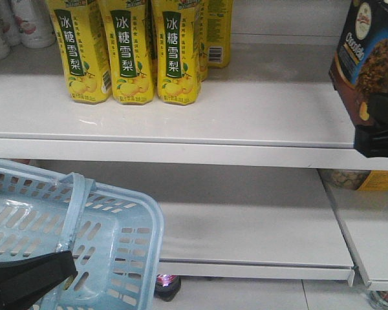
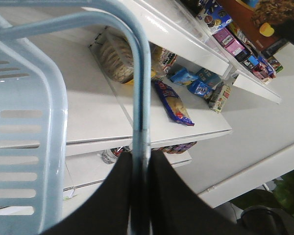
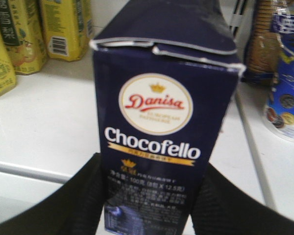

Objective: Left arm holds basket, right arm returns cookies
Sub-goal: 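Lower the box onto the upper shelf beside the yellow drink cartons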

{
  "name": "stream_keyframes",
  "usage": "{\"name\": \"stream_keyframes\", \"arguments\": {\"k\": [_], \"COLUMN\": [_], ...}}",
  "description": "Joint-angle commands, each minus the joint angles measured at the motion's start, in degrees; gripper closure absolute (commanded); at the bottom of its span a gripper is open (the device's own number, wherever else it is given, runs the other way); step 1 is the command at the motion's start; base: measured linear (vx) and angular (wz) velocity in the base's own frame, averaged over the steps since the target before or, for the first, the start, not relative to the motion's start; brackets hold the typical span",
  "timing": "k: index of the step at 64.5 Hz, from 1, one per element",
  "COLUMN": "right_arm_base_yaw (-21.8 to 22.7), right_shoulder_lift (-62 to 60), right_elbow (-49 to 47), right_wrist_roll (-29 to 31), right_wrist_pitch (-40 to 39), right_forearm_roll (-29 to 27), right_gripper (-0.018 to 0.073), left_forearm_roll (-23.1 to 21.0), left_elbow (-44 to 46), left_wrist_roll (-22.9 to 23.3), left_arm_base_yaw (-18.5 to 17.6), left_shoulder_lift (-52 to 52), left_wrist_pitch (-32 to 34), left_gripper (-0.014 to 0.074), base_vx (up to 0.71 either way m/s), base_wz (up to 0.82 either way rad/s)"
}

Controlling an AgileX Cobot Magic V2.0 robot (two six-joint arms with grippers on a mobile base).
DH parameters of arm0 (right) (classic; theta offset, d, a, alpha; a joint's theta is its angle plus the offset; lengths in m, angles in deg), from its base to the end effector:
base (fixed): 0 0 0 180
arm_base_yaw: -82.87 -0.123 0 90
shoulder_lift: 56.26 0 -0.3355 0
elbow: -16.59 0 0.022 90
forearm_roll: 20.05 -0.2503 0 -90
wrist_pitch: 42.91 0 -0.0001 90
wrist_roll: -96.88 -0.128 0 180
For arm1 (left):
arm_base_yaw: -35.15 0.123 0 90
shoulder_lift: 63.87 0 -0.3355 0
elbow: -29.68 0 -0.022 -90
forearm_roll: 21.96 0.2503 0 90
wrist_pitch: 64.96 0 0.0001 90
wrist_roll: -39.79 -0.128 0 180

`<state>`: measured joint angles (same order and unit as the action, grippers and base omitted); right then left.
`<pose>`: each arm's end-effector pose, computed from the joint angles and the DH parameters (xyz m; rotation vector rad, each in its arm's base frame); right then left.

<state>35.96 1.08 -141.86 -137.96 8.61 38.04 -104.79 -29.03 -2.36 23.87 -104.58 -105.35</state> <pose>0.1637 0.0504 0.4386 -0.1386 1.8559 -0.0307 0.0728 -0.0985 0.2964 0.0645 1.9607 -1.2294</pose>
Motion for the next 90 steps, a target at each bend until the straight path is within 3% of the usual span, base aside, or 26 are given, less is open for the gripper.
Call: {"name": "stream_keyframes", "arguments": {"k": [1, 9, 19, 30, 41, 52, 77, 90], "right_arm_base_yaw": [1.0, 5.2, 13.1, 21.8, 27.8, 29.3, 29.3, 29.3], "right_shoulder_lift": [1.4, 3.0, 5.3, 7.8, 11.5, 13.9, 21.2, 23.0], "right_elbow": [-2.0, -2.0, -2.0, -2.0, -2.0, -2.0, -9.6, -10.4], "right_wrist_roll": [-4.1, -7.6, -7.2, -2.3, 3.3, 8.2, 11.3, 14.0], "right_wrist_pitch": [-4.2, -9.3, -15.8, -26.0, -28.6, -31.6, -28.3, -27.5], "right_forearm_roll": [7.3, 8.6, 5.7, -0.8, -5.7, -7.3, -7.9, -11.5], "right_gripper": [0.0563, 0.0560, 0.0560, 0.0560, 0.0560, 0.0560, 0.0560, 0.0560], "left_forearm_roll": [-3.4, -3.4, -3.4, -3.4, -3.4, -3.3, -3.3, -3.3], "left_elbow": [2.0, 2.0, 2.0, 2.0, 2.0, 2.0, 2.0, 2.0], "left_wrist_roll": [-0.8, -0.8, -0.8, -0.8, -0.8, -0.8, -0.8, -0.8], "left_arm_base_yaw": [-0.2, -0.2, -0.2, -0.2, -0.2, -0.2, -0.2, -0.2], "left_shoulder_lift": [0.2, 0.2, 0.2, 0.2, 0.2, 0.2, 0.2, 0.2], "left_wrist_pitch": [-0.5, -1.3, -1.7, -1.9, -1.9, -1.7, -1.5, -1.5], "left_gripper": [0.0603, 0.0603, 0.0603, 0.0603, 0.0603, 0.0603, 0.0603, 0.0603], "base_vx": [0.00, 0.00, 0.00, 0.00, 0.00, 0.00, 0.00, 0.00], "base_wz": [0.00, 0.00, 0.00, 0.00, 0.00, 0.00, 0.00, 0.00]}}
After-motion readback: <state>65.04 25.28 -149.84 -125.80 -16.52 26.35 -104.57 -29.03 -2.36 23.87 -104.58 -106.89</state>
